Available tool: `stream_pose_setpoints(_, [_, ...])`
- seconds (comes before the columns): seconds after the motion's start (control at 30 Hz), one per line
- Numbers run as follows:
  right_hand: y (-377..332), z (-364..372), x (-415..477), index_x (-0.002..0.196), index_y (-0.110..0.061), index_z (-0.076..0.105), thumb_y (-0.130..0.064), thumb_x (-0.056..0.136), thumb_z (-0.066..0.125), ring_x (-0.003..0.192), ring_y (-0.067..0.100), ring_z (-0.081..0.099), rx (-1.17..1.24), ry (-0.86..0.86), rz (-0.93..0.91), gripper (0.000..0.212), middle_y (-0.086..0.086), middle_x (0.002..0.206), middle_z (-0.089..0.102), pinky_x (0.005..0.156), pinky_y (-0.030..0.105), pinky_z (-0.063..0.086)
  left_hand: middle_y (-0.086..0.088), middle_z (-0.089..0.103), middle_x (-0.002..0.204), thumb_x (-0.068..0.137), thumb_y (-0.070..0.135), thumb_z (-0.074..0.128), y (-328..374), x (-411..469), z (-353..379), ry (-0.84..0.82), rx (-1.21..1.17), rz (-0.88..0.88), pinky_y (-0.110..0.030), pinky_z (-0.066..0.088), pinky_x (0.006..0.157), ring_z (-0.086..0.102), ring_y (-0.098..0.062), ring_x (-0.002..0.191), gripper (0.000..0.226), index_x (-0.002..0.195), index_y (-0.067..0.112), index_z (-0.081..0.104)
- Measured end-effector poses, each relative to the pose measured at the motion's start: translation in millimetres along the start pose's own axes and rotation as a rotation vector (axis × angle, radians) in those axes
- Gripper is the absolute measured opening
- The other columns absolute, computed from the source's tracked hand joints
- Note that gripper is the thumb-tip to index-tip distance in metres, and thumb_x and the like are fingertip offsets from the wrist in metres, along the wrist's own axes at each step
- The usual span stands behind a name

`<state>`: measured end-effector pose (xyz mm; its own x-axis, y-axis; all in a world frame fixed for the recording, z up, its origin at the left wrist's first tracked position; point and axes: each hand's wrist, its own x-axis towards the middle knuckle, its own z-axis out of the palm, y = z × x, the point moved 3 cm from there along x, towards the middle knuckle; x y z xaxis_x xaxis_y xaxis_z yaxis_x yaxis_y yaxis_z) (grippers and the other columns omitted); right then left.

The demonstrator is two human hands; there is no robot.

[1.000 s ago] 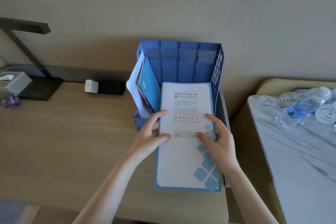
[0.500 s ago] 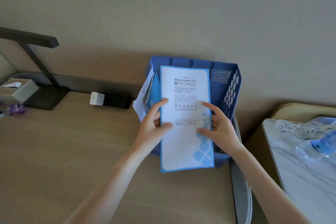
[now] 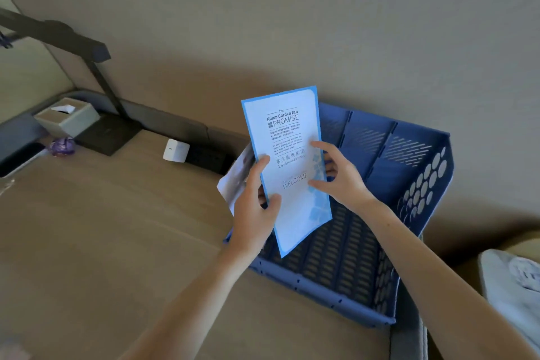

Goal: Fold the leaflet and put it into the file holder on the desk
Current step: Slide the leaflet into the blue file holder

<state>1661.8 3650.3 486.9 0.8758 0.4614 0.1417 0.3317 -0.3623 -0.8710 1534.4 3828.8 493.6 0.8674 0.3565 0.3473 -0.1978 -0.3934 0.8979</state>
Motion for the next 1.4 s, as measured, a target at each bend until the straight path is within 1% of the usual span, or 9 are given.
stream_pose_setpoints(0.07, [11,9,10,0.129,-0.054,0.047,-0.002,0.076,0.082,0.095,0.012,0.061,0.001,-0.028,-0.038,0.082,-0.005,0.115,0.06,0.085,0.027,0.058,0.006,0.046,0.146,0.084,-0.01,0.056,-11,-9,2,0.016,-0.036,-0.041,-0.042,0.06,0.068,0.063,-0.02,0.112,0.071,0.138,0.033,0.042])
stream_pose_setpoints(0.2, [29,31,26,0.133,-0.053,0.045,-0.002,0.077,0.081,0.109,0.003,0.057,-0.034,-0.099,-0.091,0.084,-0.014,0.125,0.057,0.092,0.017,0.049,-0.007,0.044,0.146,0.086,-0.016,0.054,-26,-22,1,0.058,-0.039,-0.085,-0.024,0.058,0.075,0.062,-0.019,0.116,0.082,0.132,0.05,0.04])
stream_pose_setpoints(0.37, [48,52,39,0.135,-0.056,0.041,-0.003,0.077,0.08,0.116,-0.008,0.051,-0.086,-0.177,-0.111,0.087,-0.044,0.126,0.046,0.096,0.013,0.045,0.041,0.048,0.117,0.089,-0.012,0.054,-42,-35,9,0.117,0.1,-0.088,-0.053,0.057,0.069,0.064,-0.042,0.077,0.077,0.135,0.048,0.04])
stream_pose_setpoints(0.47, [57,62,45,0.137,-0.054,0.04,-0.005,0.077,0.08,0.118,-0.012,0.048,-0.1,-0.195,-0.11,0.087,-0.042,0.128,0.045,0.103,0.025,0.045,0.018,0.048,0.083,0.089,-0.01,0.056,-53,-41,17,0.141,0.15,-0.133,-0.048,0.059,0.069,0.061,-0.036,0.065,0.072,0.135,0.043,0.041])
stream_pose_setpoints(0.6, [61,71,50,0.137,-0.056,0.038,-0.006,0.077,0.081,0.117,-0.01,0.048,-0.113,-0.215,-0.127,0.089,-0.048,0.125,0.042,0.108,0.031,0.045,0.012,0.023,0.057,0.088,-0.008,0.06,-59,-44,20,0.19,0.239,-0.077,-0.013,0.042,0.057,0.032,-0.007,0.048,0.066,0.14,0.027,0.044])
stream_pose_setpoints(0.9, [64,74,55,0.137,-0.061,0.035,-0.003,0.078,0.079,0.123,0.003,0.049,-0.072,-0.233,-0.183,0.094,-0.01,0.131,0.049,0.108,0.031,0.044,0.001,0.051,0.069,0.087,-0.007,0.062,-60,-45,23,0.198,0.285,-0.135,-0.026,0.056,0.067,0.063,-0.025,0.06,0.073,0.137,0.039,0.038])
stream_pose_setpoints(1.03, [67,74,54,0.139,-0.059,0.035,-0.002,0.079,0.079,0.123,-0.003,0.048,-0.067,-0.25,-0.182,0.094,-0.014,0.13,0.047,0.108,0.021,0.04,0.011,0.044,0.055,0.086,-0.006,0.063,-62,-44,23,0.198,0.322,-0.142,-0.008,0.045,0.061,0.057,-0.017,0.055,0.072,0.137,0.039,0.037])
stream_pose_setpoints(1.17, [69,70,55,0.141,-0.057,0.035,-0.002,0.078,0.079,0.123,-0.012,0.043,-0.072,-0.217,-0.208,0.095,-0.032,0.128,0.043,0.104,0.006,0.034,0.012,0.042,0.052,0.088,-0.004,0.063,-61,-45,26,0.193,0.299,-0.162,-0.011,0.046,0.061,0.055,-0.014,0.052,0.071,0.136,0.04,0.037])
stream_pose_setpoints(1.4, [67,72,54,0.141,-0.062,0.03,-0.002,0.081,0.077,0.12,-0.018,0.04,-0.078,-0.257,-0.194,0.098,-0.015,0.13,0.044,0.102,0.001,0.031,0.015,0.049,0.057,0.089,0.0,0.064,-58,-45,29,0.2,0.344,-0.186,-0.014,0.049,0.061,0.061,-0.014,0.062,0.074,0.132,0.05,0.032])
